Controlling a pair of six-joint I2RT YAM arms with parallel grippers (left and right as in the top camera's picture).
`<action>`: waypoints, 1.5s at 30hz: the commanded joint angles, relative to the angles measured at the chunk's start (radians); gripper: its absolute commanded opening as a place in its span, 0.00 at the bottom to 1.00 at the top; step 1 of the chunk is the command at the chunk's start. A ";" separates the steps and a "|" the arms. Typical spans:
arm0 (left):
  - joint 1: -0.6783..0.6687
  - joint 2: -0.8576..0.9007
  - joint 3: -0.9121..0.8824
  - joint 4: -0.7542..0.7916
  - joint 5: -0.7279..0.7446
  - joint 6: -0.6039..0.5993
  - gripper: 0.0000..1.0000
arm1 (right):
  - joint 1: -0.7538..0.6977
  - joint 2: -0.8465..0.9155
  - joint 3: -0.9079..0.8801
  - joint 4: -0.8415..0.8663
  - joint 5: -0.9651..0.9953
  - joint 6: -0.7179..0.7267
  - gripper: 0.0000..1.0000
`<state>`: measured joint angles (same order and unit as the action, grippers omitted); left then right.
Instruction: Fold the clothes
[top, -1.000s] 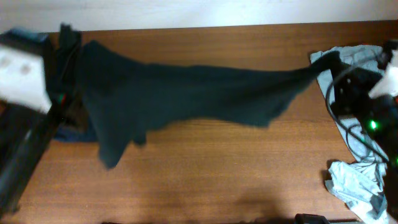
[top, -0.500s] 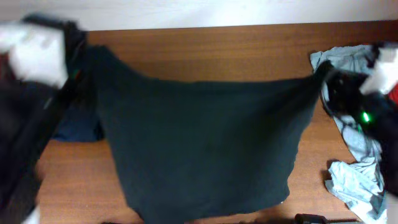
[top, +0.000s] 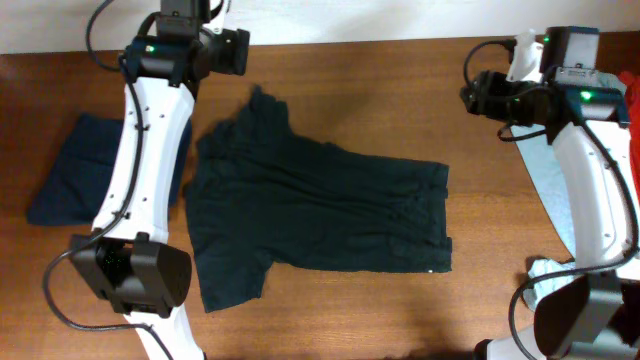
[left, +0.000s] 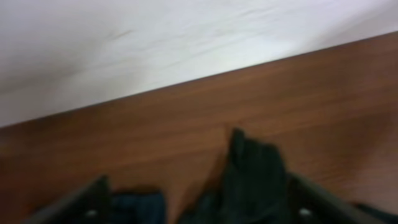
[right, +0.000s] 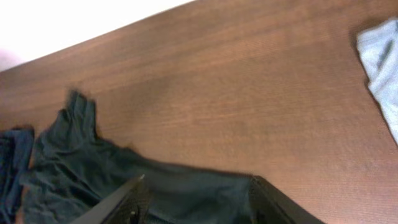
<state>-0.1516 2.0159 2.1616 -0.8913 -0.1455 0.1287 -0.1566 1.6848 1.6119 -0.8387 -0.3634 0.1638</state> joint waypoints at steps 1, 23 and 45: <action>0.032 -0.079 0.022 -0.047 -0.084 0.008 0.99 | -0.035 -0.058 0.011 -0.035 0.001 -0.021 0.62; 0.004 -0.171 0.021 -0.375 0.079 0.008 0.95 | 0.119 0.238 -0.185 -0.235 -0.008 -0.028 0.64; 0.004 -0.171 0.021 -0.381 0.079 0.008 0.95 | 0.136 0.315 -0.201 -0.149 0.270 0.014 0.60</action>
<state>-0.1486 1.8626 2.1685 -1.2724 -0.0780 0.1314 -0.0189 1.9984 1.4181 -0.9993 -0.1741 0.1467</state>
